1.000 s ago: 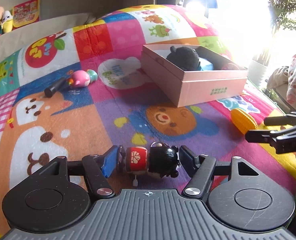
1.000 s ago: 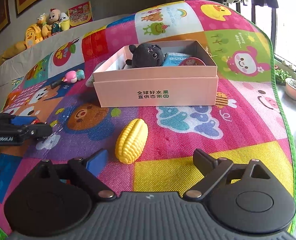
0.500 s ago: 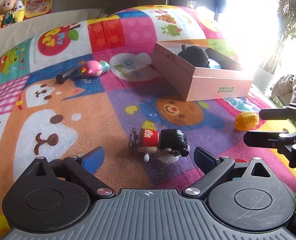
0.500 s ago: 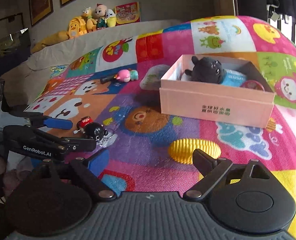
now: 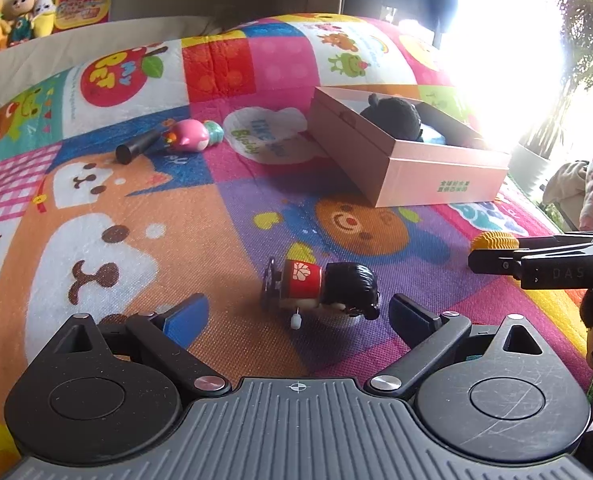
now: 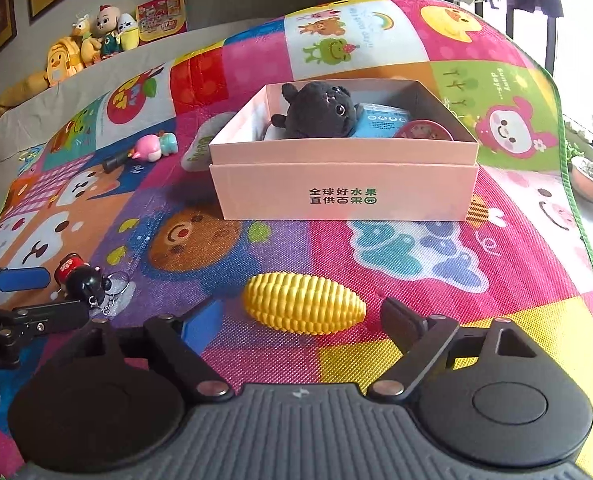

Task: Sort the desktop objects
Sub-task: 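Carry the figure in the left gripper and the corn in the right toward the box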

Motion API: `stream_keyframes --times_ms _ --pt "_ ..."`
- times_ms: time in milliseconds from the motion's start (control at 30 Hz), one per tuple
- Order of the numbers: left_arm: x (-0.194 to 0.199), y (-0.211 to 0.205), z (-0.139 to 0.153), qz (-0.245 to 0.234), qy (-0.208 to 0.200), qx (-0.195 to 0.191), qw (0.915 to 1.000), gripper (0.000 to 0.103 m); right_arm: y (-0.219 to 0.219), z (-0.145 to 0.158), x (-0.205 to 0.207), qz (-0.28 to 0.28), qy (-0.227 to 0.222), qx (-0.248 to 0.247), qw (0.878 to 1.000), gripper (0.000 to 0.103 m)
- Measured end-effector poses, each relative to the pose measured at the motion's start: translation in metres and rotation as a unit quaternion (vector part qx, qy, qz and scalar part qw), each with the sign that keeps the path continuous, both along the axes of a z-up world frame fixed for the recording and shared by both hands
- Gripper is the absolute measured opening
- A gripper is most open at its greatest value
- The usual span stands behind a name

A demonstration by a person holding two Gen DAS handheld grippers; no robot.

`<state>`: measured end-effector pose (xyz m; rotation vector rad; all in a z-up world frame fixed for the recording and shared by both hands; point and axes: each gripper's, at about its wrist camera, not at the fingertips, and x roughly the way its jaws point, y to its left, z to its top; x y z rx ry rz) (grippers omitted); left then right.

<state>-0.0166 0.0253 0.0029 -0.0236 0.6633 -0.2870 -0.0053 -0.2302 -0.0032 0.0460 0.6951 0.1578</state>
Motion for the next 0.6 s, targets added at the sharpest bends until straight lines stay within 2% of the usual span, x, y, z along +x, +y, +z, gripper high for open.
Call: stream_keyframes --times_ms 33,67,400,467,533,600 --pt "0.0 -0.001 0.0 0.0 -0.001 0.003 1.0 0.1 0.0 0.0 -0.001 0.0 -0.003 -0.002 1.0 0.07" --pt "0.0 -0.002 0.0 -0.002 -0.003 0.006 1.0 0.1 0.0 0.0 -0.001 0.002 -0.004 -0.005 1.0 0.066" --pt "-0.001 -0.027 0.003 -0.028 -0.025 0.05 0.998 0.099 -0.002 0.0 -0.007 -0.004 -0.017 -0.01 1.0 0.066" --pt "0.002 -0.032 0.003 -0.029 -0.029 0.057 0.9975 0.097 -0.002 0.0 -0.011 -0.005 -0.022 -0.016 1.0 0.066" --pt "0.003 -0.035 0.002 -0.028 -0.026 0.062 0.9973 0.088 -0.003 0.0 -0.014 -0.006 -0.027 -0.022 0.999 0.066" --pt "0.006 -0.036 0.001 -0.027 -0.02 0.065 0.9973 0.085 -0.005 -0.002 -0.017 -0.006 -0.027 -0.025 0.999 0.066"
